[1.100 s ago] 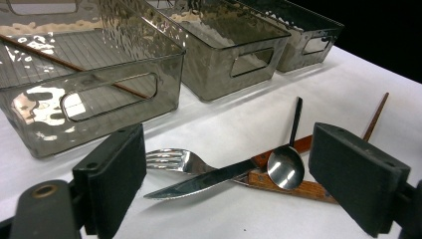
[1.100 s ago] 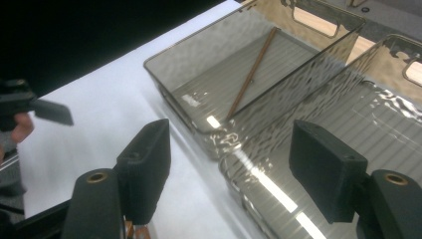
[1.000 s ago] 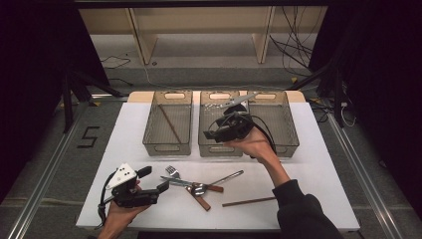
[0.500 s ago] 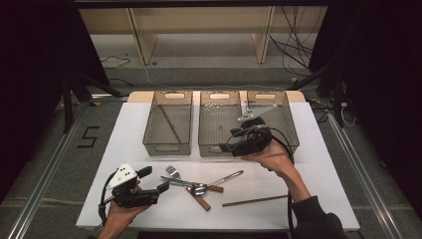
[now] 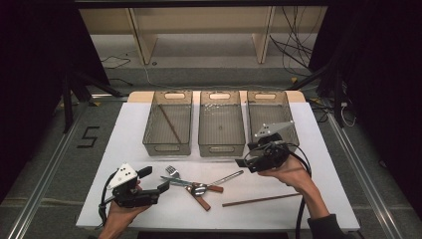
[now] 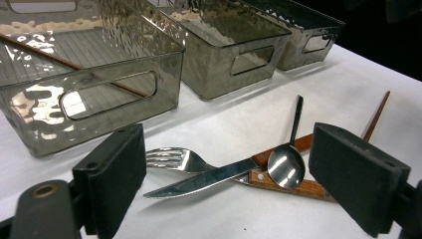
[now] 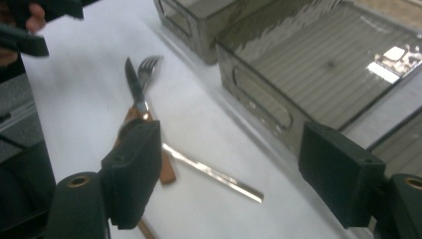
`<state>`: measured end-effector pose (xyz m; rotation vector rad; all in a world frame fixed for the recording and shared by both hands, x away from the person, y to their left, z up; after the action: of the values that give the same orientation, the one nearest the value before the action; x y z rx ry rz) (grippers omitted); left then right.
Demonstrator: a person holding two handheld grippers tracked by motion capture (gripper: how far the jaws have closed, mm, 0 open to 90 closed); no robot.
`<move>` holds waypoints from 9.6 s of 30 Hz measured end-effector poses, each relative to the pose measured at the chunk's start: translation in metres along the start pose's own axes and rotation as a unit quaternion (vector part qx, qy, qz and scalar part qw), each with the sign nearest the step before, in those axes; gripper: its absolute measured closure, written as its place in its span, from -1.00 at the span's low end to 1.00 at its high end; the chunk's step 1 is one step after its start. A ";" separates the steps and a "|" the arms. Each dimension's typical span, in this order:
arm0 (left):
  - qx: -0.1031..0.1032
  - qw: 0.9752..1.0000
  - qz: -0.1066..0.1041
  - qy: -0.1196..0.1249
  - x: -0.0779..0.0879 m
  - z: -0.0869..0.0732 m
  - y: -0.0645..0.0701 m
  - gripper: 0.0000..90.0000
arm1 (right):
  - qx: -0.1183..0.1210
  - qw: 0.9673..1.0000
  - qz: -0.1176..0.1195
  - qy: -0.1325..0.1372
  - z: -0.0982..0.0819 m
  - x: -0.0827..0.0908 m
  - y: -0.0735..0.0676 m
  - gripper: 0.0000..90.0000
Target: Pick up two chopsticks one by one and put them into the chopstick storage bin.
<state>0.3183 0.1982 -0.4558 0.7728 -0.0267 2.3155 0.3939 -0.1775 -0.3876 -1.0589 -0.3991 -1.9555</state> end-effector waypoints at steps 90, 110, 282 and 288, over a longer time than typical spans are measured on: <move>-0.004 1.000 0.000 -0.004 -0.002 0.000 0.001 -0.68 | 0.192 0.907 -0.043 -0.373 -0.082 -0.049 -0.018 0.85; -0.004 1.000 0.000 -0.005 -0.002 0.000 0.001 -0.68 | 0.206 0.912 -0.035 -0.354 -0.080 -0.038 -0.021 0.90; -0.003 1.000 -0.007 0.009 0.004 0.002 0.000 -0.68 | -0.101 0.994 0.003 0.032 0.210 -0.148 -0.002 0.90; -0.003 1.000 -0.007 0.009 0.004 0.002 0.000 -0.68 | -0.104 0.994 0.000 0.027 0.207 -0.152 -0.003 0.89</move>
<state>0.3171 0.2002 -0.4523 0.7459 -0.0212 2.3086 0.5424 0.0324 -0.3863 -1.1329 -0.1687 -2.0545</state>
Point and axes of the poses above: each handheld gripper's, and its own axes: x roughly backward along the jaws, z roughly out of its top, y roughly to its right, the point moved 2 cm from there along -x, roughly forward along the jaws, and after that the axes turned 10 degrees about -y, right-handed, at the moved point
